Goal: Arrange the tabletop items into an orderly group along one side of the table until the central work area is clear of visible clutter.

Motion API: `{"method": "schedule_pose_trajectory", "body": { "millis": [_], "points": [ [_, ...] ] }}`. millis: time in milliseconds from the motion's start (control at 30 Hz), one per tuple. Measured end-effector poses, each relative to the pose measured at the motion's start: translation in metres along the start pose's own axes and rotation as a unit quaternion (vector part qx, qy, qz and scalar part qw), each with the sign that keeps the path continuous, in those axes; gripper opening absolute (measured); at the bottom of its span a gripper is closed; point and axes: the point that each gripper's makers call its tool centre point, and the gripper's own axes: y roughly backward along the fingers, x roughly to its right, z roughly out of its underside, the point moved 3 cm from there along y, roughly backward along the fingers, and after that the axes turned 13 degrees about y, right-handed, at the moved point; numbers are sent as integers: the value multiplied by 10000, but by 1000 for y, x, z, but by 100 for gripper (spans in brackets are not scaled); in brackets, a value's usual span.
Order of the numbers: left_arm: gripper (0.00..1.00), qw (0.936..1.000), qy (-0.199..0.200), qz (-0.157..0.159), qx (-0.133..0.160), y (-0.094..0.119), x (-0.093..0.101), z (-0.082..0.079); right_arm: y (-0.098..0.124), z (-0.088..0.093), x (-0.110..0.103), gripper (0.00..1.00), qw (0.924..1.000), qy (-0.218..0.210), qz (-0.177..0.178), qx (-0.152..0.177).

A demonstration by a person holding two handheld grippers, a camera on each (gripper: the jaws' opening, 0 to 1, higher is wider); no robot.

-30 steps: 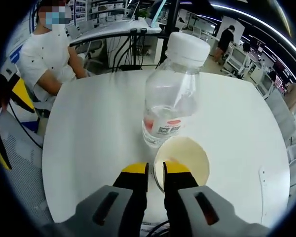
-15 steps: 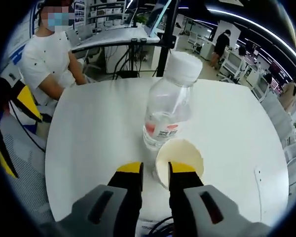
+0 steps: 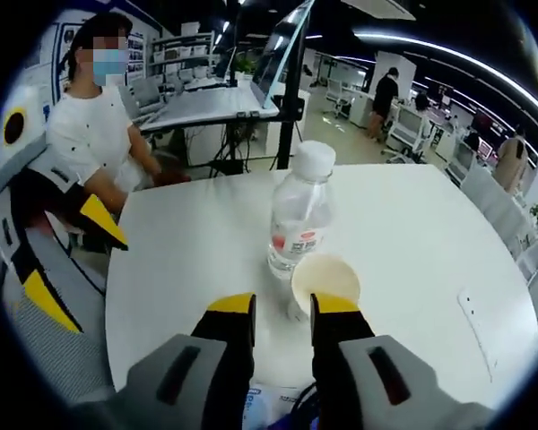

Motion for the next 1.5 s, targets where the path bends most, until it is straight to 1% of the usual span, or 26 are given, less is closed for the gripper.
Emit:
{"method": "schedule_pose_trajectory", "body": {
  "millis": [100, 200, 400, 533, 767, 1067, 1267, 1300, 1500],
  "points": [
    [44, 10000, -9, 24, -18, -2, 4, 1, 12, 1, -7, 23, 10000, -37, 44, 68],
    [44, 10000, -19, 57, -53, -4, 8, 2, 26, 4, -13, 23, 9996, -179, 139, 148],
    [44, 9999, -40, 121, -98, -10, 16, 1, 47, 14, -21, 22, 9990, -310, 266, 201],
    [44, 9998, -47, 165, -113, -14, 23, 0, 60, 25, -27, 22, 9987, -354, 341, 167],
    [44, 9996, -65, 237, -155, -22, 34, 0, 85, 51, -34, 22, 9966, -626, 526, 93],
    [44, 9992, -94, 328, -205, -31, 50, 1, 108, 80, -38, 21, 9932, -938, 690, 12],
    [44, 9990, -100, 360, -252, -37, 58, 3, 123, 99, -40, 21, 9896, -1187, 813, -26],
    [44, 9990, -99, 360, -255, -37, 59, 3, 127, 104, -39, 21, 9881, -1277, 858, -25],
    [44, 9987, -135, 408, -277, -41, 66, 2, 141, 119, -37, 21, 9819, -1576, 1053, 9]
  ]
}}
